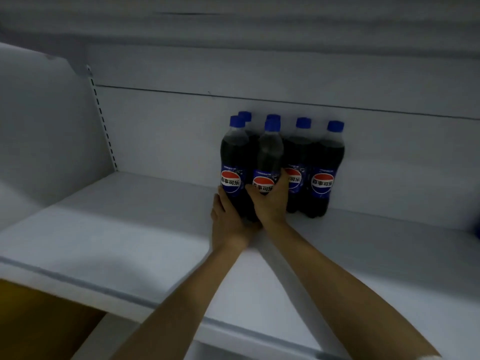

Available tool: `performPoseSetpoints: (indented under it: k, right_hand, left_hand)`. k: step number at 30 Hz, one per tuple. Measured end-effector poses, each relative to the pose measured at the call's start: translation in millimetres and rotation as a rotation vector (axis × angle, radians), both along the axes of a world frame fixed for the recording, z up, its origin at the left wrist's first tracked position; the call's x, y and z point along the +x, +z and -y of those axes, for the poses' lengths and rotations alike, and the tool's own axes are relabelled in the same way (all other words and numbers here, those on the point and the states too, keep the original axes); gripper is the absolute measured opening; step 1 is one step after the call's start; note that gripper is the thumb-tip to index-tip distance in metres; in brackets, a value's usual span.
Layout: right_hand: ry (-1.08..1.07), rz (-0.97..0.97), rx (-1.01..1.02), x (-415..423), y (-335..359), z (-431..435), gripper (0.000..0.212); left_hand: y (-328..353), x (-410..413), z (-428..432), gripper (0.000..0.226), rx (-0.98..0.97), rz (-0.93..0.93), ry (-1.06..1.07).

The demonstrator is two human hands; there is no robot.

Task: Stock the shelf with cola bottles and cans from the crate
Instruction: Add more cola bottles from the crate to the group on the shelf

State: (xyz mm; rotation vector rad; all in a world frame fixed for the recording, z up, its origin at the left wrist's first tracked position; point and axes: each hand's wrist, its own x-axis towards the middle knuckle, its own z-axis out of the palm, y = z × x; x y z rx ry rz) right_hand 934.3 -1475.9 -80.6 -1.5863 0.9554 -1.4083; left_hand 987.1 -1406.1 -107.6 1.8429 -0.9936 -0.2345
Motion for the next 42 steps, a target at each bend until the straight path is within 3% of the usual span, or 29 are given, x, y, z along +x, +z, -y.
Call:
performPoseSetpoints:
  k: [6, 18, 20, 23, 26, 28, 30, 33, 36, 39, 42]
  right_hand:
    - [0.036, -0.221, -0.012, -27.8, -39.7, -3.8, 0.090]
    - [0.037, -0.267, 0.063, -26.7, -37.1, -5.9, 0.085]
    - [0.040, -0.212, 0.153, -29.3, -33.7, -10.0, 0.090]
    - [0.019, 0.019, 0.277, -33.9, -21.3, -33.6, 0.088]
    - [0.065, 0.191, 0.311, -23.6, 1.0, -85.0, 0.075]
    - [0.157, 0.204, 0.253, -5.7, 10.8, -125.9, 0.066]
    - [0.271, 0.128, 0.142, 12.3, 11.9, -174.7, 0.061]
    - [0.468, -0.099, -0.185, 35.6, -4.0, -255.4, 0.068]
    - [0.667, -0.320, -0.422, 61.7, -44.0, -326.1, 0.070]
    - [0.824, -0.441, -0.382, 88.6, -100.7, -380.4, 0.068]
    - [0.916, -0.543, -0.093, 110.0, -154.8, -419.6, 0.070]
  left_hand:
    - [-8.6, 6.1, 4.9, 0.099, -0.049, 0.016, 0.036]
    - [-4.7, 1.0, 1.2, 0.099, -0.012, 0.020, 0.013]
    - [0.3, 6.1, -3.1, 0.105, -0.010, -0.074, -0.043]
    - [13.6, 18.8, -29.9, 0.110, -0.027, -0.284, -0.142]
    - [28.2, 36.6, -79.2, 0.086, -0.081, -0.364, -0.189]
    - [39.7, 52.3, -122.3, 0.064, -0.200, -0.406, -0.193]
    - [45.9, 70.0, -169.4, 0.046, -0.309, -0.452, -0.147]
    - [36.9, 96.6, -247.4, 0.025, -0.437, -0.441, -0.003]
    - [3.8, 127.3, -326.7, 0.020, -0.483, -0.410, 0.200]
    - [-53.2, 159.1, -398.4, 0.020, -0.406, -0.482, 0.362]
    - [-116.7, 181.6, -458.5, 0.019, -0.230, -0.636, 0.458]
